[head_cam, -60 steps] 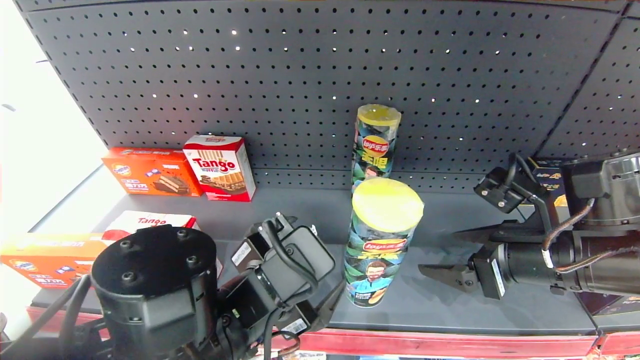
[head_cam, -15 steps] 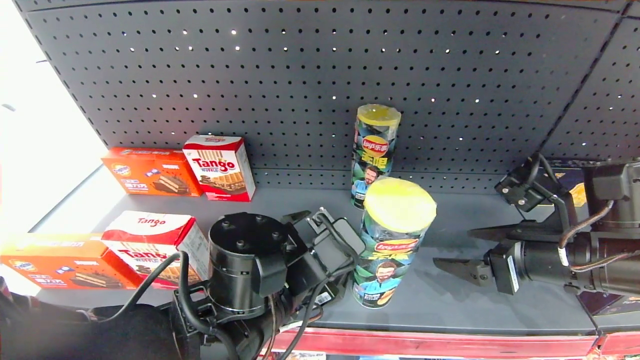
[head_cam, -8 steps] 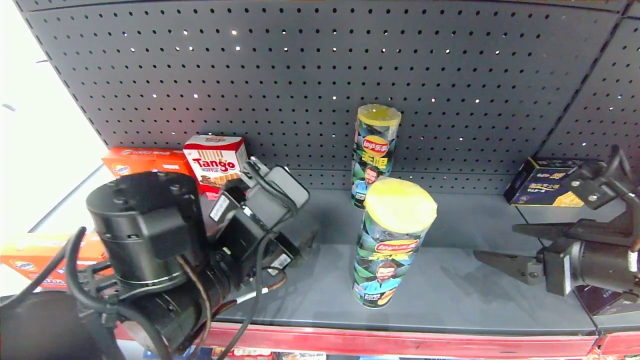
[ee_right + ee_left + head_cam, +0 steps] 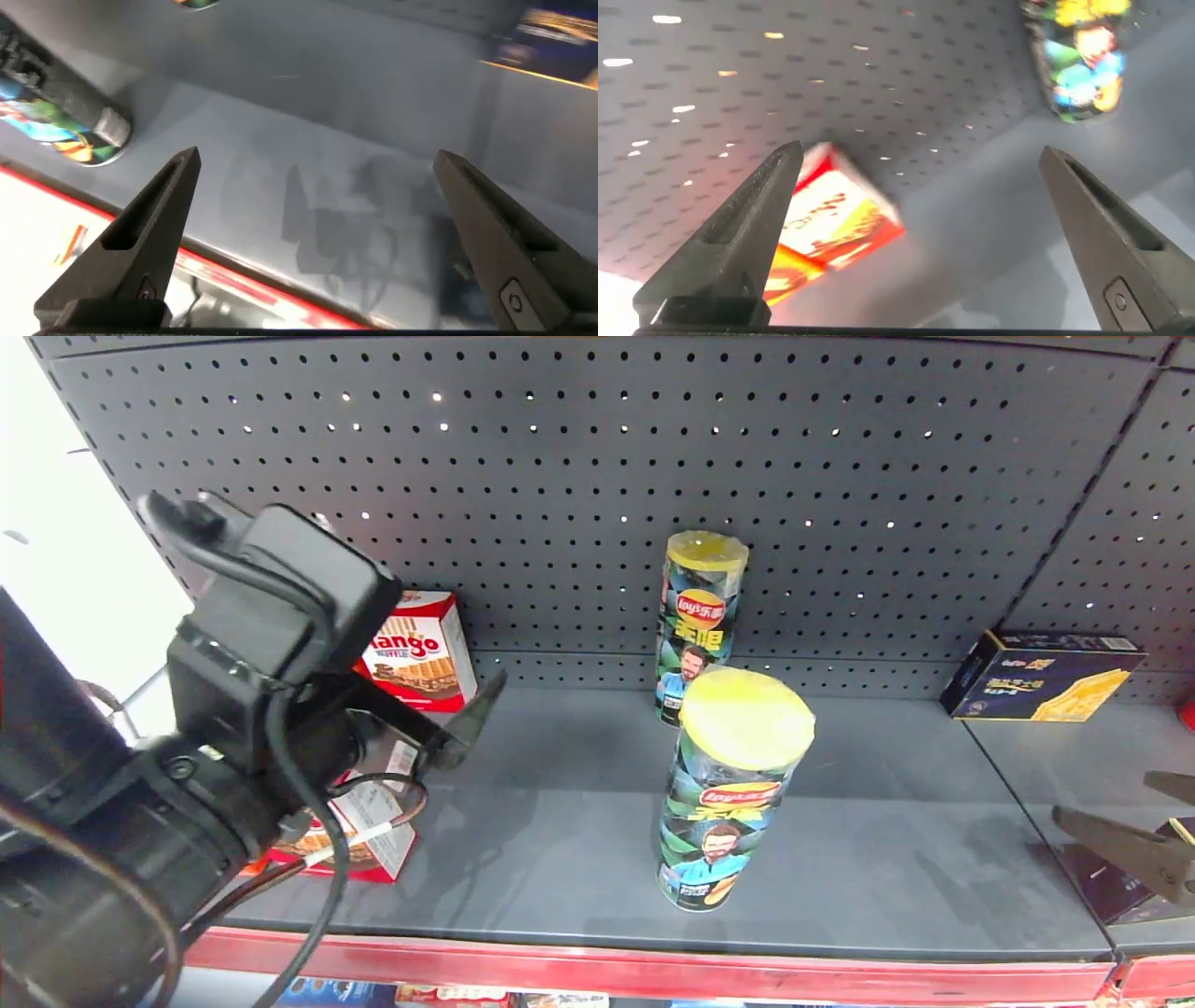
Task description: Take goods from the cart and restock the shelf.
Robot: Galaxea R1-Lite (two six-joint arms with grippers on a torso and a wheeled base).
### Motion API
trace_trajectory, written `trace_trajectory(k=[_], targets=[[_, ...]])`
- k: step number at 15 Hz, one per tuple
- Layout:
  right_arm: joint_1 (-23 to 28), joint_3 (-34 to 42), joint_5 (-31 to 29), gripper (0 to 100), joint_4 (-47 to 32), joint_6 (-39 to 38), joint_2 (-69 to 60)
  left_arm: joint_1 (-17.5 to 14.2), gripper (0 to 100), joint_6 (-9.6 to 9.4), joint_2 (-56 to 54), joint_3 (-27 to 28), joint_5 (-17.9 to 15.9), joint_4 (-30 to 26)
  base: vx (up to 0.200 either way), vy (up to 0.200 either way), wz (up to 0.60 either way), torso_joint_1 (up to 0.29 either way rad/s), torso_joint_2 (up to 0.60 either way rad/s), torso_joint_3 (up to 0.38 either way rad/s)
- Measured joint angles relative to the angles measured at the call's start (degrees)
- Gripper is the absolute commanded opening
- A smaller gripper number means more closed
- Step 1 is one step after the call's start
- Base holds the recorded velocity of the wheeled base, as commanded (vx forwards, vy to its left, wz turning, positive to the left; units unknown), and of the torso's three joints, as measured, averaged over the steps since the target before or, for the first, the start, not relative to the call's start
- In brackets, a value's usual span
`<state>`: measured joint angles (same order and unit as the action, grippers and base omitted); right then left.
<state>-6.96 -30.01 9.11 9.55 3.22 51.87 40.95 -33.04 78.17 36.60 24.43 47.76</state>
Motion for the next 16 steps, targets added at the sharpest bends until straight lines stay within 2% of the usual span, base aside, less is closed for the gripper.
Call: trace_trajectory(k=[6, 9, 10, 14, 16], targets=[[2.5, 4.7, -0.7, 100, 0.0, -0.1, -14.3, -1.7, 100, -0.09, -18.0, -11.1, 2.4, -0.6, 0.0, 0.0, 0.0, 0.0, 0.0, 0.0], [2.4, 9.4, -0.7, 100, -0.4, -0.1, -23.3, -2.0, 100, -0.09, -27.6, -17.2, 6.8, -1.6, 0.0, 0.0, 0.0, 0.0, 0.0, 0.0], [2.5, 11.1, -0.6, 100, -1.4, -0.1, -26.5, -2.1, 100, -0.09, -30.6, -18.6, 7.9, -4.0, 0.0, 0.0, 0.0, 0.0, 0.0, 0.0], [2.8, 14.8, -0.6, 100, -13.3, -0.1, -38.9, -2.2, 100, -0.18, -43.0, -20.2, 11.5, -21.7, 0.0, 0.0, 0.0, 0.0, 0.0, 0.0], [2.9, 17.5, -0.7, 100, -13.2, -0.3, -42.9, -2.9, 100, -0.24, -48.4, -20.7, 13.4, -26.6, 0.0, 0.0, 0.0, 0.0, 0.0, 0.0]])
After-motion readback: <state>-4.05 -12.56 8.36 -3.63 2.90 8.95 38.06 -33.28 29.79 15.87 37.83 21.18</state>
